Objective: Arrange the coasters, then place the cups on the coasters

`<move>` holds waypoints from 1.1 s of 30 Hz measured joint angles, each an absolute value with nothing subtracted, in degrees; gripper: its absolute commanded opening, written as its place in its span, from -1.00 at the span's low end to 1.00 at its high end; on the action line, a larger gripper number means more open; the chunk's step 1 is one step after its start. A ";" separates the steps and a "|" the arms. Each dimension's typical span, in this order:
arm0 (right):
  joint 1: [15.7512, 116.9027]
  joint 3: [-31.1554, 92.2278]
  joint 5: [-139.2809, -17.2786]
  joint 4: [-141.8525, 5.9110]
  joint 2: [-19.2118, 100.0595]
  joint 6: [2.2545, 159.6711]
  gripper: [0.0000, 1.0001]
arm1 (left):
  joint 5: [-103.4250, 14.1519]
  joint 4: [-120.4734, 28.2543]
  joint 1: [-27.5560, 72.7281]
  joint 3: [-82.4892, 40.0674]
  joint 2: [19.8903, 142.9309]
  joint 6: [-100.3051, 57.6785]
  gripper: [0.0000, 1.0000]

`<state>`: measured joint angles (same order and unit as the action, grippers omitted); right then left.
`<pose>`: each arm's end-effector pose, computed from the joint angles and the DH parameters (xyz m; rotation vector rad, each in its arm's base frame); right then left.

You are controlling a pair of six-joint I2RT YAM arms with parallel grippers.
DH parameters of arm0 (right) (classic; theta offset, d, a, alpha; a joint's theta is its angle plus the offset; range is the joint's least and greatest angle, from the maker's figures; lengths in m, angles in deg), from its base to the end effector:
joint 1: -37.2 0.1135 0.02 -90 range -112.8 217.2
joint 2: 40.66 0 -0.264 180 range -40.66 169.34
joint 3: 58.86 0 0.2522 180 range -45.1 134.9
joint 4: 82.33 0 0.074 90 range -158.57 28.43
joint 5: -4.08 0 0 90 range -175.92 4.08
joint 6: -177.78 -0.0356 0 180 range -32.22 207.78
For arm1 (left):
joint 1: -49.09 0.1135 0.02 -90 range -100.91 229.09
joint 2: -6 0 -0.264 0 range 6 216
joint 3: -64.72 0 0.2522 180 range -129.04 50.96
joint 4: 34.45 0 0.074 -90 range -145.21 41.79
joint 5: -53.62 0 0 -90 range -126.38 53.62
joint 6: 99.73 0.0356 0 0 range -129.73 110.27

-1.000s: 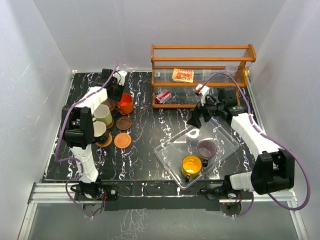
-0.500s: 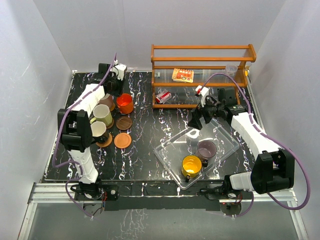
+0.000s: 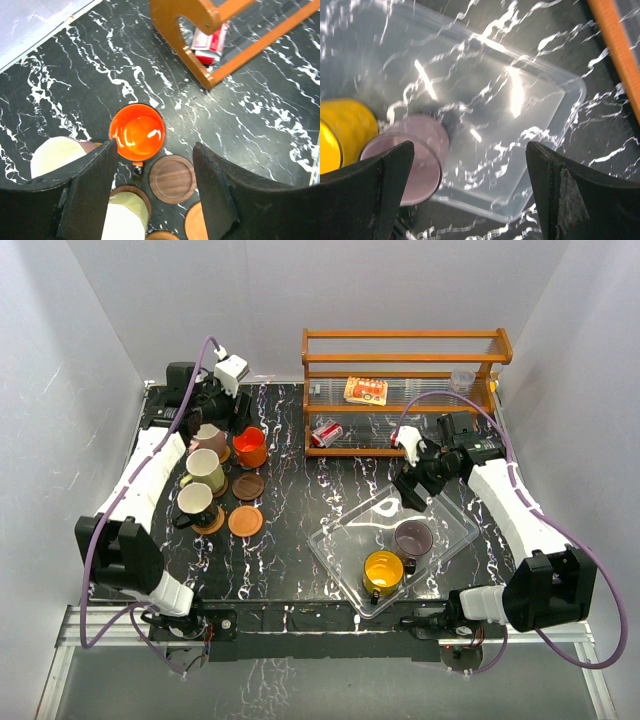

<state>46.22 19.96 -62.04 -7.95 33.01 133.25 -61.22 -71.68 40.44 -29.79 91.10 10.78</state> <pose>0.2296 0.0510 0.2899 -1.3025 2.3055 0.3798 0.3342 -0.0660 0.3682 0.7622 1.8730 -0.3142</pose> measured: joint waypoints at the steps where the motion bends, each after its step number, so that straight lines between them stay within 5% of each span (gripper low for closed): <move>1: 46.35 19.96 -62.57 -6.18 32.57 134.76 0.83 | -61.78 -72.24 40.29 -29.01 90.36 11.37 0.44; 11: 49.67 16.29 -66.15 -1.74 34.00 141.73 0.54 | -67.23 -76.57 39.39 -23.69 88.37 15.43 0.56; 33: 55.85 14.25 -70.52 -6.59 42.93 141.40 -0.75 | -69.65 -77.01 38.28 -21.16 84.98 18.19 0.60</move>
